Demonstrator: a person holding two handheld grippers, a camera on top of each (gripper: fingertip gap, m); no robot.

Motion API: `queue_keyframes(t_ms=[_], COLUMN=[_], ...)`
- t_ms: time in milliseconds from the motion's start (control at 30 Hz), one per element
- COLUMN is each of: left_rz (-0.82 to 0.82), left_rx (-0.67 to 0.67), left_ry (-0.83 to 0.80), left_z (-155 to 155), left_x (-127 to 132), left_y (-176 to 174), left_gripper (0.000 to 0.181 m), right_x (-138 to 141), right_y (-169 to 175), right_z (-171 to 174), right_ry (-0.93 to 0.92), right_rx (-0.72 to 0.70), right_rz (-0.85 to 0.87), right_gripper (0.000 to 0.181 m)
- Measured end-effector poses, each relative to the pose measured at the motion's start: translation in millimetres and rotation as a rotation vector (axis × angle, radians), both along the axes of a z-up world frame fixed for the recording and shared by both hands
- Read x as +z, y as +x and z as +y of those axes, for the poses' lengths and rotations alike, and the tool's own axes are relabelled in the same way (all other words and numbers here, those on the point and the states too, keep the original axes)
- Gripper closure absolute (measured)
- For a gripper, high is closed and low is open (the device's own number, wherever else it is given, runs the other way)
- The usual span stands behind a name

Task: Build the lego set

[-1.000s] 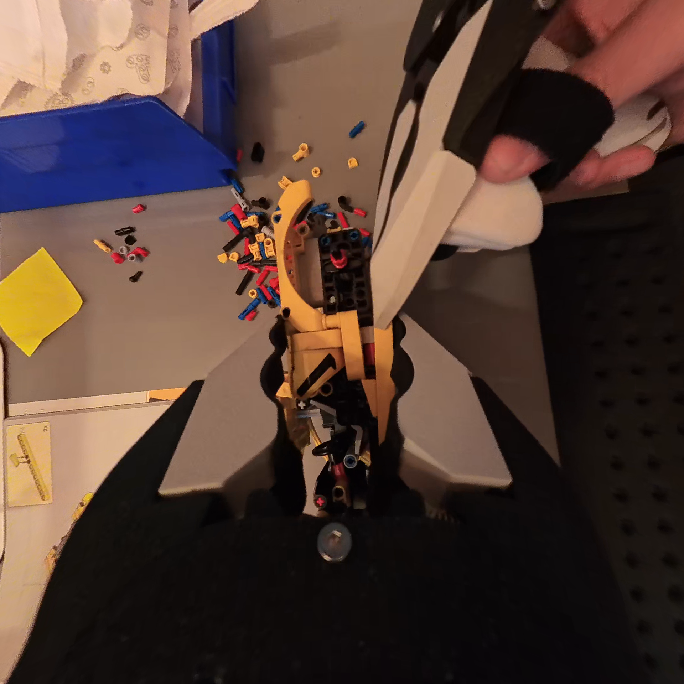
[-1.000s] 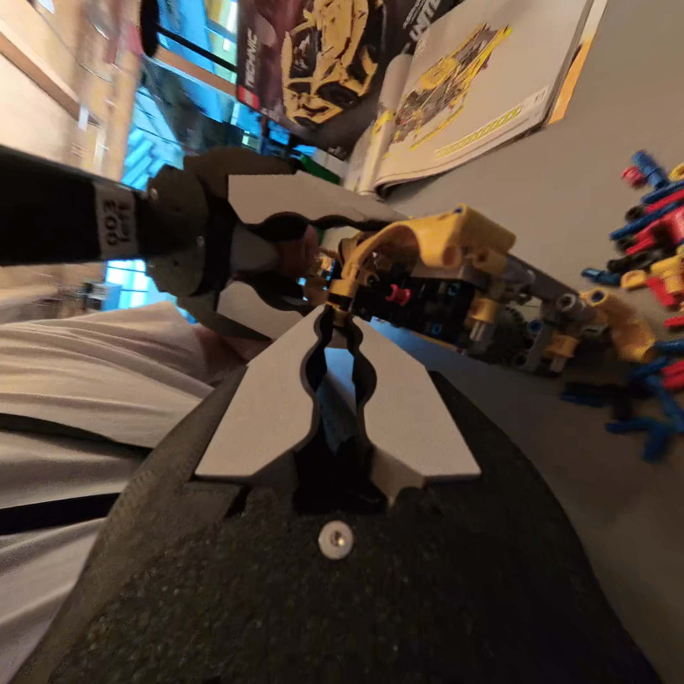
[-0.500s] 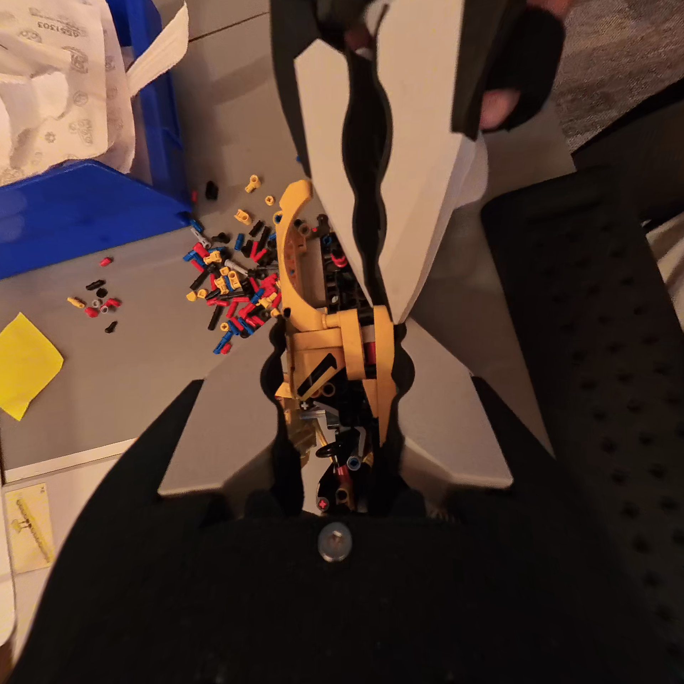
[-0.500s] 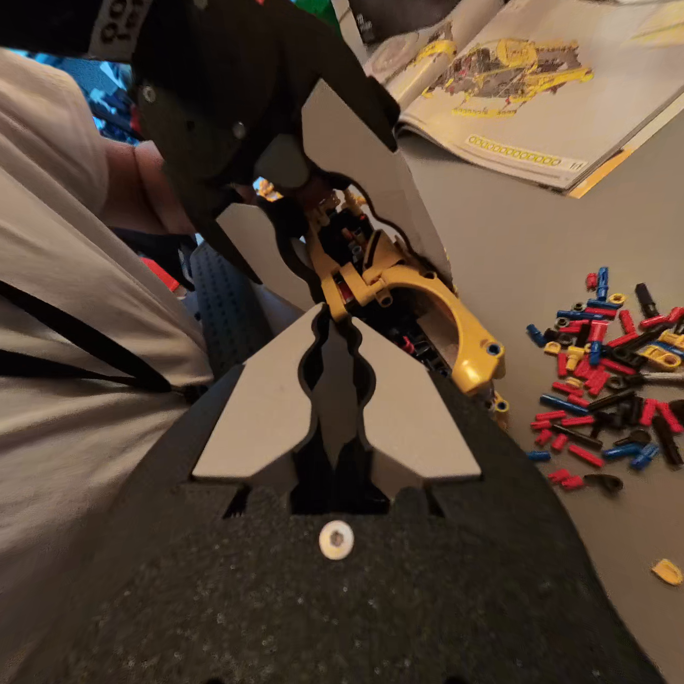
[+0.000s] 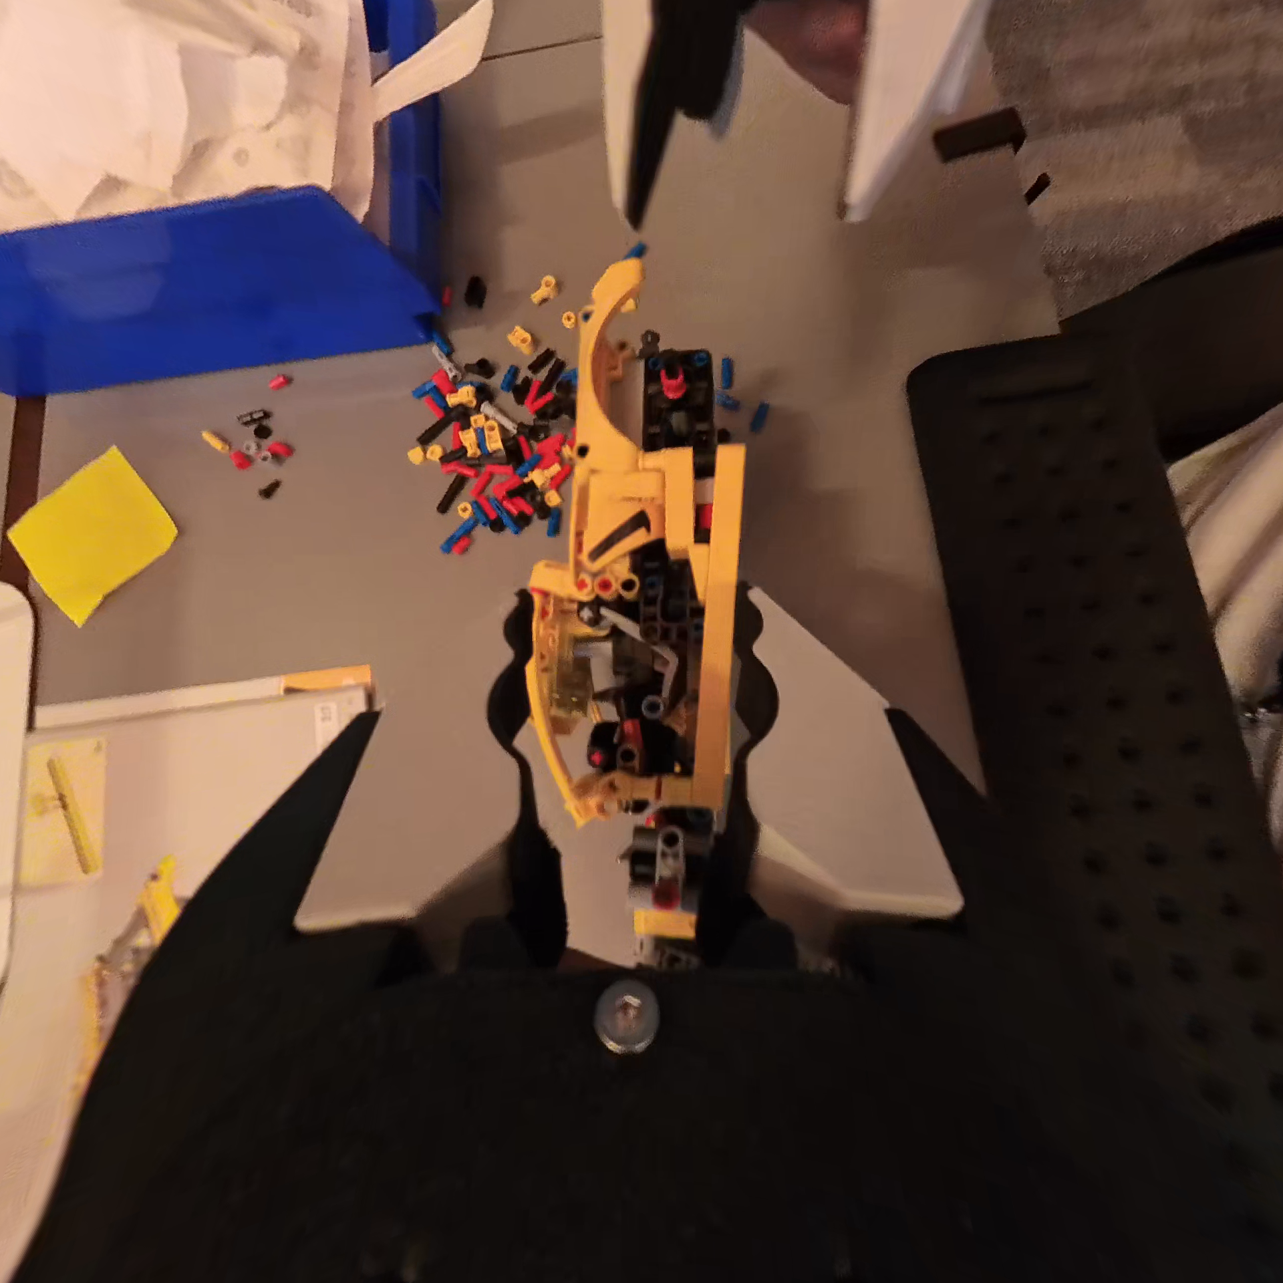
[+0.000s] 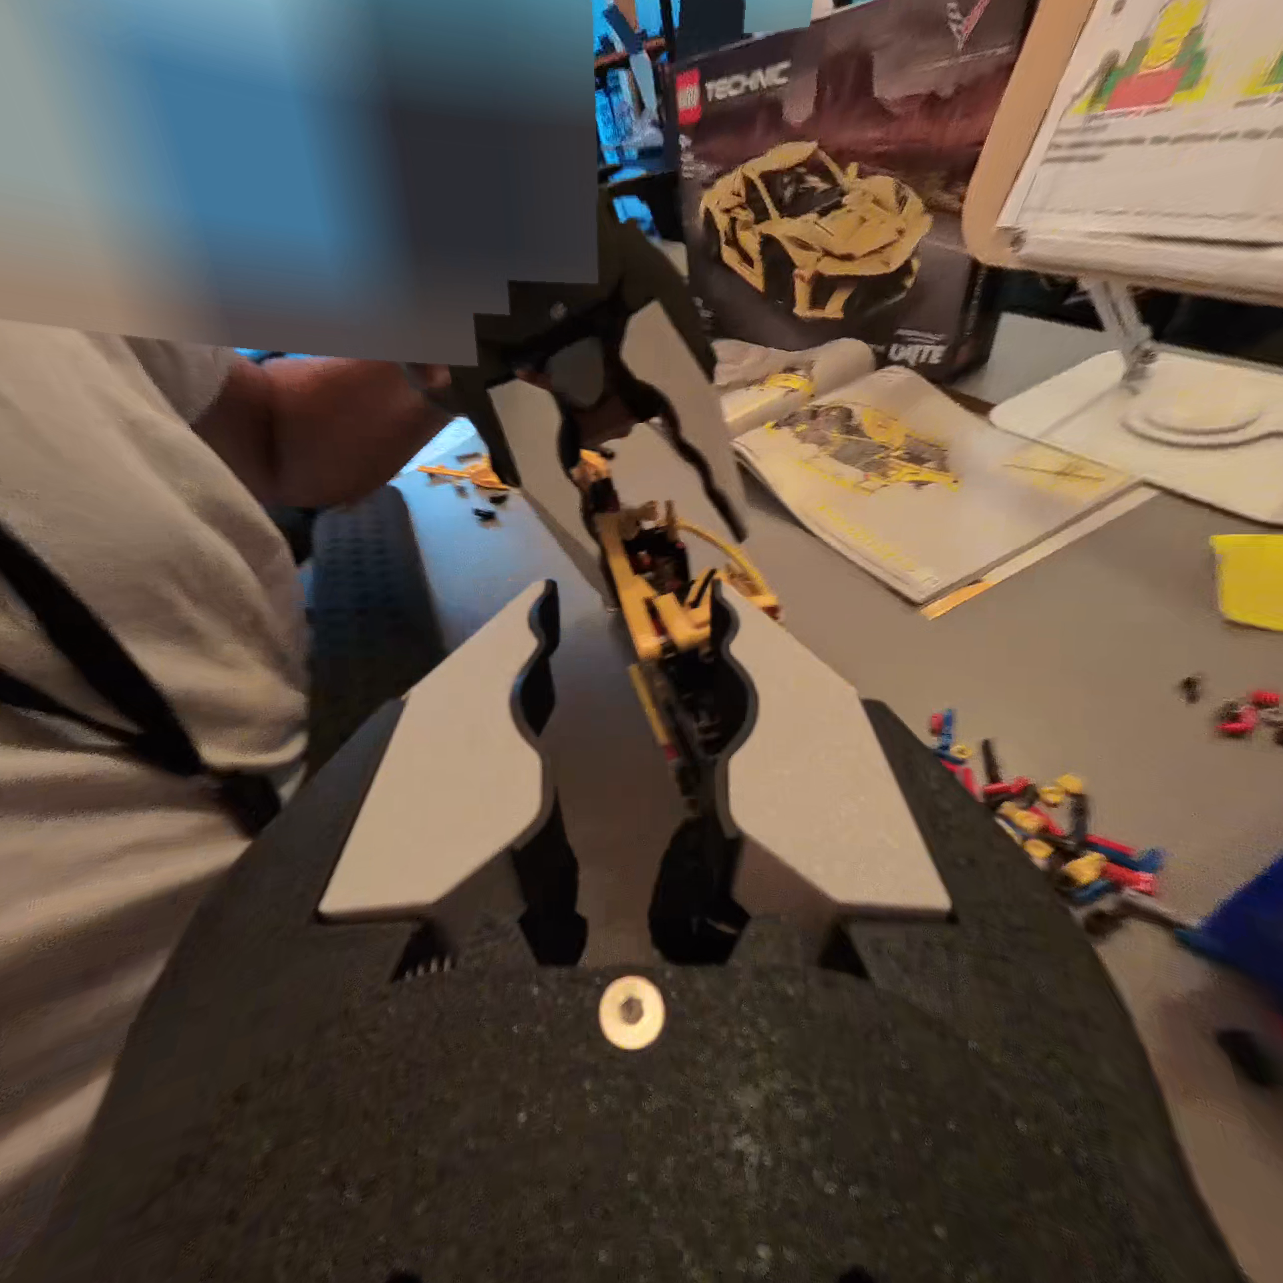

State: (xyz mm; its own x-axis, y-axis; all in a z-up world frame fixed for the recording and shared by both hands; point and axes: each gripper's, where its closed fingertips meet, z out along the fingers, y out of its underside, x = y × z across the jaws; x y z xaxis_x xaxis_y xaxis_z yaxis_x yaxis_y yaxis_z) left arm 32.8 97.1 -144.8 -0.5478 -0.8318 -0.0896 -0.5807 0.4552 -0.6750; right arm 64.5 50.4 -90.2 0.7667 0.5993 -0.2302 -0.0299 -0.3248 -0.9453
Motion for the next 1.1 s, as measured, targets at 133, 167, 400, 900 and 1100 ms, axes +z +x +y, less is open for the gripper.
queue_keyframes(t_ms=[133,167,400,900,1100], left_rz=[-0.046,-0.069,-0.206,-0.352,-0.389], left_rx=[0.087,0.101,0.211,0.26,0.185], left_ry=[-0.059,-0.069,-0.148,-0.058,0.037], left_z=[9,9,14,9,-6], left_x=[6,7,4,-1,-4], left_y=[-14,-17,-25,-28,-31], left_gripper=[0.124,0.124,0.124,0.126,0.13], right_x=[-1,-5,-34,-63,-57], right_y=[3,1,-17,-25,-30], right_z=[27,31,47,42,22], right_ry=[-0.146,-0.201,-0.384,-0.634,-0.84], right_rx=[0.045,0.079,0.334,0.557,0.928], right_rz=[-0.027,-0.047,-0.314,-0.7,-0.454], right_gripper=[0.135,0.135,0.139,0.17,0.178])
